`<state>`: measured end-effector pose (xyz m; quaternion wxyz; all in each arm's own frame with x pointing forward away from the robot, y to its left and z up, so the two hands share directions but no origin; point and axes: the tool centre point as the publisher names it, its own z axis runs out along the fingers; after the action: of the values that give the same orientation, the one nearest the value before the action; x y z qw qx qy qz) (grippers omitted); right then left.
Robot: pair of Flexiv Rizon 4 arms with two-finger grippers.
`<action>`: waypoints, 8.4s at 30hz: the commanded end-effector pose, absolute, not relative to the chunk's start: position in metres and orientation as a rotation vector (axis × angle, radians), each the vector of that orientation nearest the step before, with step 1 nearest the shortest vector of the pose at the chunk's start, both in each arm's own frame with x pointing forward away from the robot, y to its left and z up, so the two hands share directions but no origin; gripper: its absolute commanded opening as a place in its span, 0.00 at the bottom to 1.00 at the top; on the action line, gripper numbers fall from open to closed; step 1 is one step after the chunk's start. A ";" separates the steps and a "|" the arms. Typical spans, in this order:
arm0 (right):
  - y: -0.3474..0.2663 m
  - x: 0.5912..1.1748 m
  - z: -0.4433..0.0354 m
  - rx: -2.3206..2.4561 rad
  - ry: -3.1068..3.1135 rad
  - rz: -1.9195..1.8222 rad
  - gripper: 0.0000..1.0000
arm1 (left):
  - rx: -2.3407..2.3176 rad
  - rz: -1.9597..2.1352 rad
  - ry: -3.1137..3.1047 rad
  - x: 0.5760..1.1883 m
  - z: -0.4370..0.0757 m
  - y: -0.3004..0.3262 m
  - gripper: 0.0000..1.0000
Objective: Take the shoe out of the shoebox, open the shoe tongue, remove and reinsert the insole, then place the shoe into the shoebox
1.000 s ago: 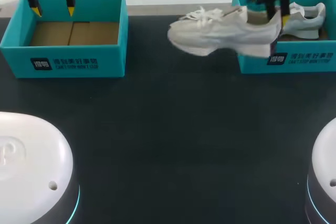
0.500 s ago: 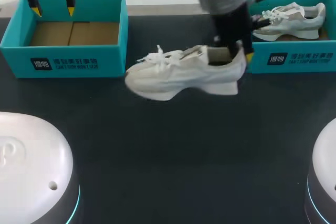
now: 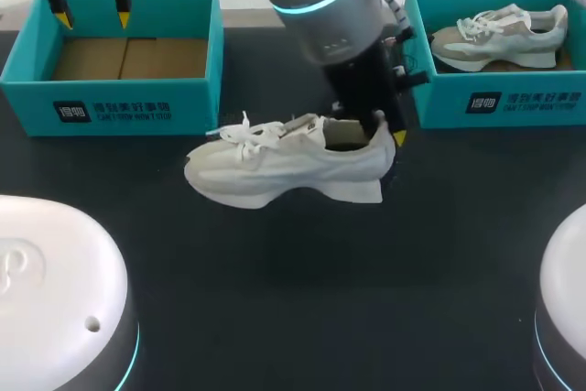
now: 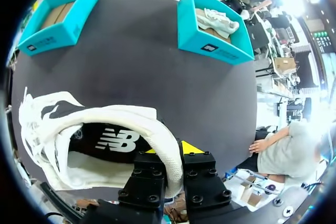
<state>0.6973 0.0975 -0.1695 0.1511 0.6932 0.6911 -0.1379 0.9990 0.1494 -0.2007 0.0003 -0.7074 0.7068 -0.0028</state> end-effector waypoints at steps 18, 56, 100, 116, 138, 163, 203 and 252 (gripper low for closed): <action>0.109 0.705 -0.190 1.969 1.913 -0.317 0.00 | -2.222 -0.006 2.220 0.999 -0.201 0.150 1.00; 0.092 0.726 -0.336 1.940 1.965 -0.217 0.00 | -2.222 -0.006 2.220 0.999 -0.201 0.150 1.00; 0.117 0.714 -0.257 0.759 2.926 -0.127 1.00 | -2.222 -0.006 2.220 0.999 -0.201 0.150 1.00; 0.112 0.709 -0.259 0.705 2.908 0.144 1.00 | -2.222 -0.006 2.220 0.999 -0.201 0.150 1.00; 0.049 0.694 -0.265 0.128 2.973 0.912 1.00 | -2.222 -0.006 2.220 0.999 -0.201 0.150 1.00; 0.028 0.701 -0.297 -0.124 2.816 1.240 1.00 | -2.222 -0.006 2.220 0.999 -0.201 0.150 1.00; 0.000 0.739 -0.374 -0.197 2.721 1.350 1.00 | -2.222 -0.006 2.220 0.999 -0.201 0.150 1.00; 0.085 0.752 -0.398 -0.019 2.683 1.394 1.00 | -2.222 -0.006 2.220 0.999 -0.201 0.150 1.00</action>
<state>0.7536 0.0738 -0.3920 0.0526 -0.0115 0.8855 0.4615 0.9990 0.1494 -0.2007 0.0003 -0.7074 0.7068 -0.0028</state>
